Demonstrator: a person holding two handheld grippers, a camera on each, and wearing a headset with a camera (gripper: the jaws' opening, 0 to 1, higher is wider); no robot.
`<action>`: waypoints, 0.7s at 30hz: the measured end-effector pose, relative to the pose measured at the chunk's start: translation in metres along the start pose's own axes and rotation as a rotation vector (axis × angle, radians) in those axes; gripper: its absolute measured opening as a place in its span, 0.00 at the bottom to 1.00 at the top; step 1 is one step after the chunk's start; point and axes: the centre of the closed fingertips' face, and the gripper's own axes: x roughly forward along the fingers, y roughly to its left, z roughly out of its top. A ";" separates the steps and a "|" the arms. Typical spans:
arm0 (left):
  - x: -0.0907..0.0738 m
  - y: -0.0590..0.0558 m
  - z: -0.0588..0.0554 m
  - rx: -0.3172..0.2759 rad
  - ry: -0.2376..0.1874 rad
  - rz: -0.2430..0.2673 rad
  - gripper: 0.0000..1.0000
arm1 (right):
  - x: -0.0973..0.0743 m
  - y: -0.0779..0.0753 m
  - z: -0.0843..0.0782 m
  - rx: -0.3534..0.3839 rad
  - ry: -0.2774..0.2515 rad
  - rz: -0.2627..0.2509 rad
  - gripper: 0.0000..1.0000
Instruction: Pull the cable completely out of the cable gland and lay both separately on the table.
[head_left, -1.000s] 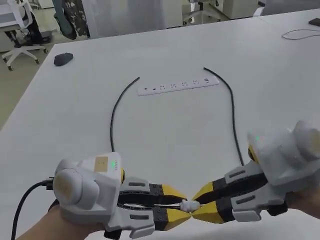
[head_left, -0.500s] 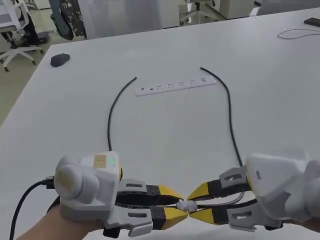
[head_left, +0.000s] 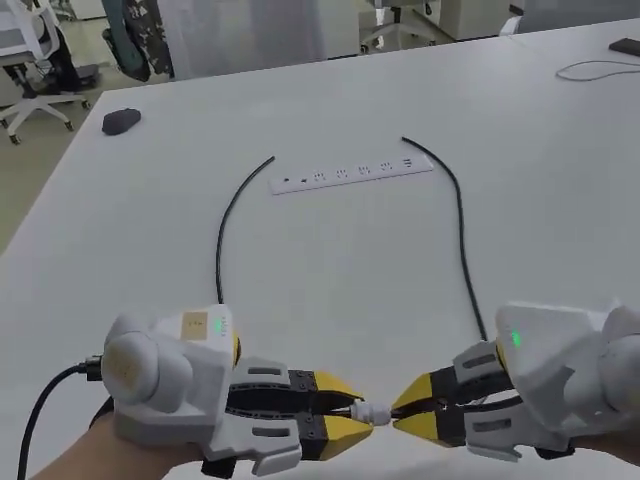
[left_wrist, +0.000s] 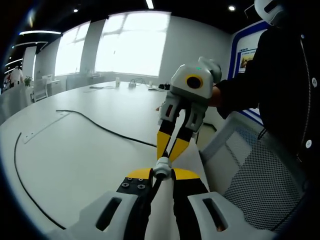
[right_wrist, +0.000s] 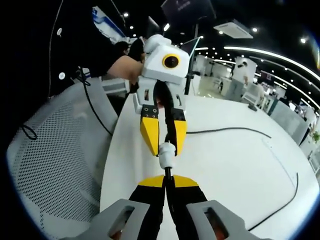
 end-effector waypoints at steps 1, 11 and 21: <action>0.000 0.001 0.000 -0.001 -0.002 0.003 0.15 | 0.000 -0.001 0.000 0.004 -0.002 -0.005 0.00; -0.010 0.007 0.003 0.004 -0.021 0.040 0.15 | -0.018 -0.014 -0.022 0.171 0.042 -0.109 0.00; -0.014 0.009 -0.002 -0.003 -0.010 0.049 0.15 | -0.055 -0.034 -0.078 0.366 0.128 -0.259 0.00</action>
